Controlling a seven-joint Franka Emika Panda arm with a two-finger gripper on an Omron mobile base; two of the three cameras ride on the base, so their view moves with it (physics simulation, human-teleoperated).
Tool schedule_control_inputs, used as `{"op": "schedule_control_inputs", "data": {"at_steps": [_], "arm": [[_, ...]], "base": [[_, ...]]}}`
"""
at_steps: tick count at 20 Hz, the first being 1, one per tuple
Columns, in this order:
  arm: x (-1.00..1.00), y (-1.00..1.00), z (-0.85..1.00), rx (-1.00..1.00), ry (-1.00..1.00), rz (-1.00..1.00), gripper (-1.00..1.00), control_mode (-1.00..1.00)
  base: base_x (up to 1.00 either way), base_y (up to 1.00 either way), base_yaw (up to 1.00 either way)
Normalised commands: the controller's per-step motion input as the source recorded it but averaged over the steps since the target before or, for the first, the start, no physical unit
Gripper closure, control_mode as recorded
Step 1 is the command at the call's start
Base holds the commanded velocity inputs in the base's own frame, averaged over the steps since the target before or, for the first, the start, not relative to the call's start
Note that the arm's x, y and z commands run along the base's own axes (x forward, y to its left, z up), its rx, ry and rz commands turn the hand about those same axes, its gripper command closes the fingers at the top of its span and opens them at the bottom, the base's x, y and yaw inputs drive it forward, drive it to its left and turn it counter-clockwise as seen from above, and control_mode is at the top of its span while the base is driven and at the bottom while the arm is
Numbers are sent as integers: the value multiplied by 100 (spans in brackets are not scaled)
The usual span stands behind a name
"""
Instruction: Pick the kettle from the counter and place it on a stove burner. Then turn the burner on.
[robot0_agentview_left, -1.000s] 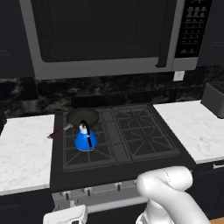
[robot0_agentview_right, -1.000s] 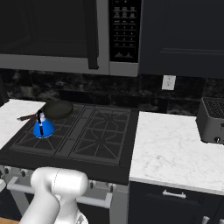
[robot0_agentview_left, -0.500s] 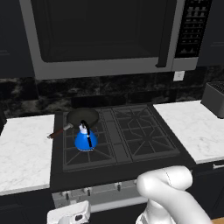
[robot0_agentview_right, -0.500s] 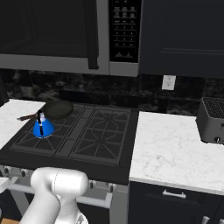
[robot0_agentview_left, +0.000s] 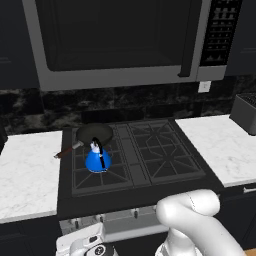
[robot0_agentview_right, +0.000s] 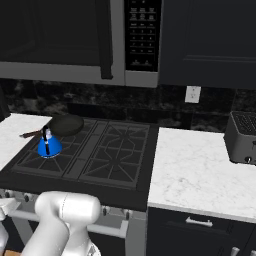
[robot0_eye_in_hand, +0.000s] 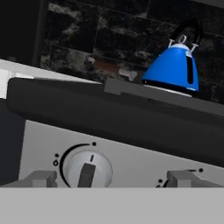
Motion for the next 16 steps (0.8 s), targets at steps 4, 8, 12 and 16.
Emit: {"op": "schedule_control_inputs", "data": {"at_steps": [4, 8, 12, 16], "arm": [[0, 23, -2, 0, 0, 11, -100, -100], [1, 9, -12, 0, 0, 5, -100, -100], [0, 0, -34, 0, 0, 0, -100, -100], [0, 0, -16, 0, 0, 0, -100, -100]], "base": [[0, 0, 0], [0, 0, 0], [0, 0, 0], [0, 0, 0]]}}
